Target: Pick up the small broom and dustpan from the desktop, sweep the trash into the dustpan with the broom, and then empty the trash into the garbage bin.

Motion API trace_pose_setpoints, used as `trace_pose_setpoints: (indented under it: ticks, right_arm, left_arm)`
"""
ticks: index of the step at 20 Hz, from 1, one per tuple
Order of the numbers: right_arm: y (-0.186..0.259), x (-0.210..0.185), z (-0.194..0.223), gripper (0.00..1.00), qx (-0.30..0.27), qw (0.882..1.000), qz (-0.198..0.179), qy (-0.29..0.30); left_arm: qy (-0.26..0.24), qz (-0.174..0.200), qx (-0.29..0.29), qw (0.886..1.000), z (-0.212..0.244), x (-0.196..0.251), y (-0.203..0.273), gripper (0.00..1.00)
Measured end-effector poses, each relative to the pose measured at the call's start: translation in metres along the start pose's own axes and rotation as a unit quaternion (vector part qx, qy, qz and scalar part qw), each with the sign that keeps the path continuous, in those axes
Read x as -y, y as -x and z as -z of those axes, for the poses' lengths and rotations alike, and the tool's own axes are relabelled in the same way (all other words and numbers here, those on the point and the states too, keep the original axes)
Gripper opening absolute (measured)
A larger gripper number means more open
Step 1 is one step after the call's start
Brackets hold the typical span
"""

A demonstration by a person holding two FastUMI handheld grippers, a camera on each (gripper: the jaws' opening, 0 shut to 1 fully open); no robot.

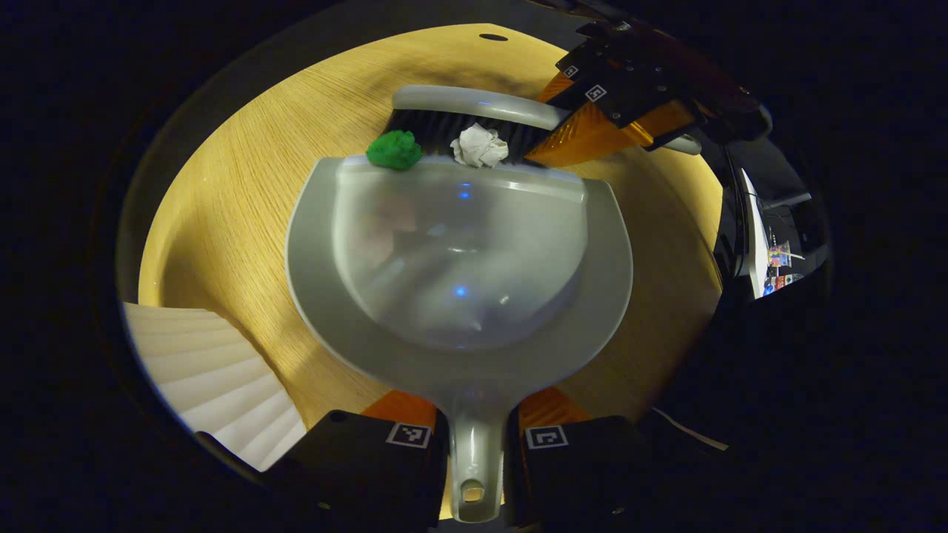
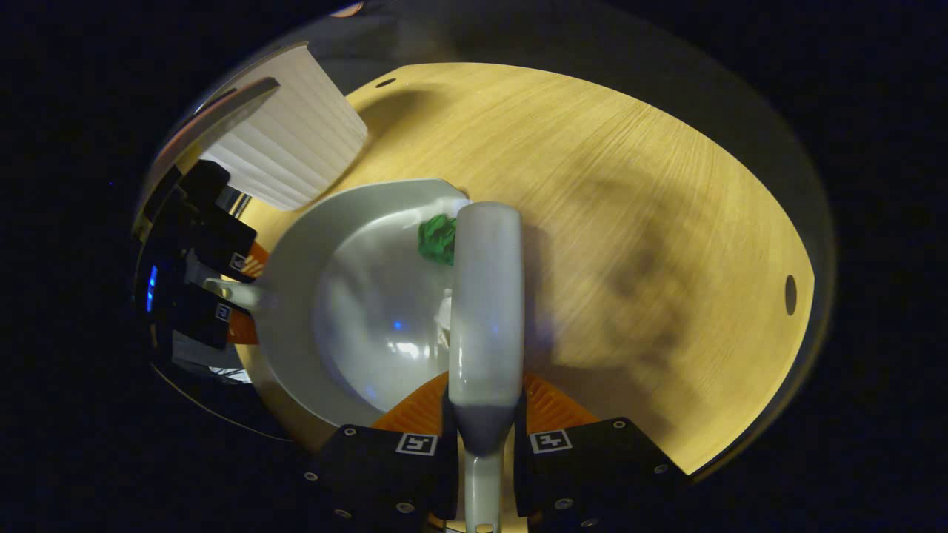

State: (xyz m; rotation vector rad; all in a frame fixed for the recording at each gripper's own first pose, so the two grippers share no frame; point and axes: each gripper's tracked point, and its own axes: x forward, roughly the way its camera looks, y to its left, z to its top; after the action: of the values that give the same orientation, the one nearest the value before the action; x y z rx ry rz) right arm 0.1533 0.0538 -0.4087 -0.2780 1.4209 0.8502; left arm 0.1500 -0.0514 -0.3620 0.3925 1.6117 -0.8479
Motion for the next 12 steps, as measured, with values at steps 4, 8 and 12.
trace_pose_setpoints:
  ticks: [4, 8, 12]
  right_arm:
    - [0.005, -0.006, -0.023, 0.31, -0.017, 0.999, -0.014, 0.035]
    - [0.024, 0.011, -0.018, 0.30, 0.016, 1.000, 0.008, -0.007]
    - [0.033, 0.050, -0.010, 0.30, 0.039, 0.992, 0.075, -0.093]
  left_arm:
    - [0.005, 0.004, 0.002, 1.000, -0.003, 0.000, -0.001, 0.32]
    - [0.038, 0.011, 0.016, 0.999, -0.007, 0.000, 0.003, 0.32]
    - [0.111, 0.011, 0.044, 0.993, -0.001, 0.003, 0.012, 0.32]
